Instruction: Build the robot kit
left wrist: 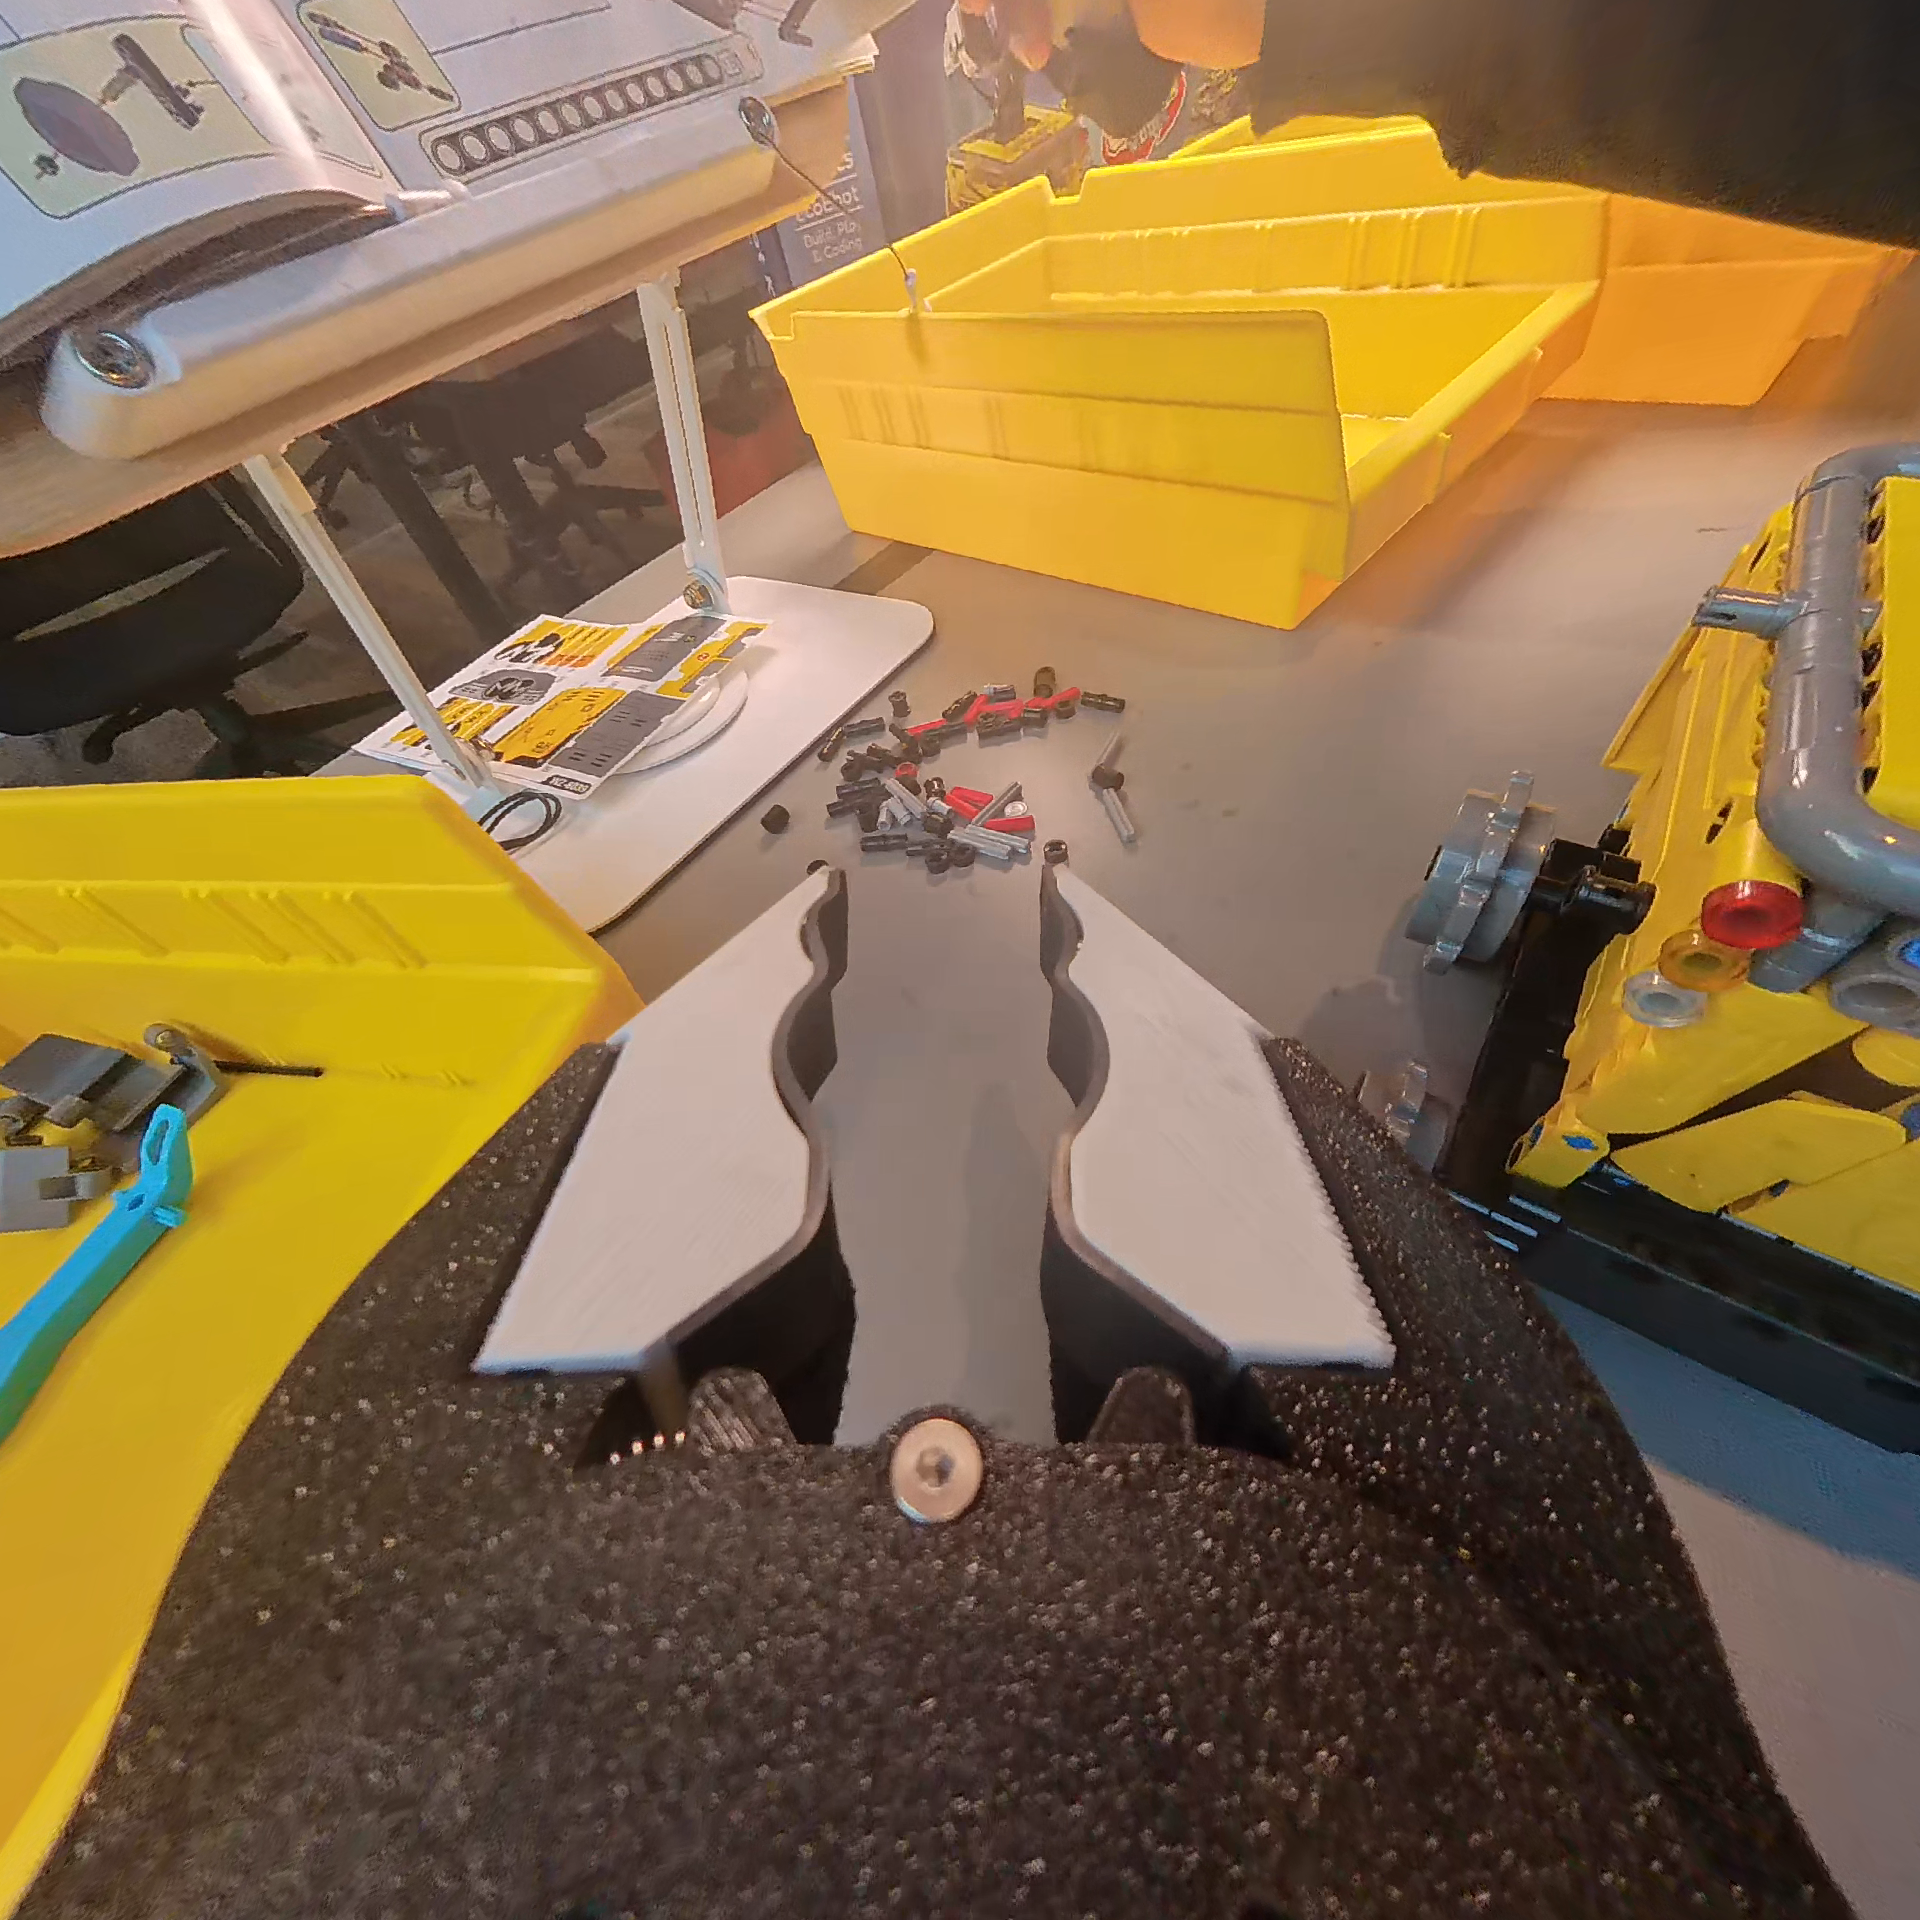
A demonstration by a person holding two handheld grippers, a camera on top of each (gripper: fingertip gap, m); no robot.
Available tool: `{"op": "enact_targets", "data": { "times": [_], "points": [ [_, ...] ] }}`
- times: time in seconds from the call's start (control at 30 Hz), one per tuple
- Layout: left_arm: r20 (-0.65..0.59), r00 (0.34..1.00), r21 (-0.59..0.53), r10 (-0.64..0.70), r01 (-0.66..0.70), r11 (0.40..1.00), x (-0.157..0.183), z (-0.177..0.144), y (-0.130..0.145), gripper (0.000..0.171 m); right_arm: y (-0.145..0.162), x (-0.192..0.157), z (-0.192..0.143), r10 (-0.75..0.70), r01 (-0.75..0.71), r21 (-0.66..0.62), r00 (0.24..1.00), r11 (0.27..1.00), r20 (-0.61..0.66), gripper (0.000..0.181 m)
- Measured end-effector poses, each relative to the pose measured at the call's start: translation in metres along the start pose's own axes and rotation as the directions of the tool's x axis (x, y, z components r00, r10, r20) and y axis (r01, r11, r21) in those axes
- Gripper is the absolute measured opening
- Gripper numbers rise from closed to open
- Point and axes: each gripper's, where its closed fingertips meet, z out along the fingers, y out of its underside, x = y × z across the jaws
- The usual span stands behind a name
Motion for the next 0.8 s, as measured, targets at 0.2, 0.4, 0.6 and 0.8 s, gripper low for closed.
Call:
{"op": "enact_targets", "data": {
  "times": [0.2, 0.4, 0.6, 0.8],
  "points": [
    [-0.003, 1.0, 0.013, -0.013, 0.013, 1.0, 0.0, 0.001, -0.003, 0.035, -0.014, -0.015, -0.028, 0.005, -0.012, 0.128, 0.999, 0.992, 0.054, 0.033],
    [-0.016, 0.997, 0.101, -0.069, 0.071, 0.992, -0.011, 0.009, -0.048, 0.042, -0.017, -0.048, -0.061, 0.065, -0.126, 0.198, 0.955, 0.972, 0.291, 0.03],
    [-0.17, 0.957, 0.226, -0.234, 0.269, 0.936, -0.029, 0.043, -0.141, 0.059, -0.01, -0.065, -0.07, 0.039, -0.107, 0.17, 0.932, 0.98, 0.361, 0.03],
    [-0.233, 0.921, 0.271, -0.311, 0.369, 0.889, -0.04, 0.087, -0.198, 0.06, -0.017, -0.073, -0.077, -0.049, -0.02, 0.222, 0.953, 0.975, 0.301, 0.014]
  ]
}}
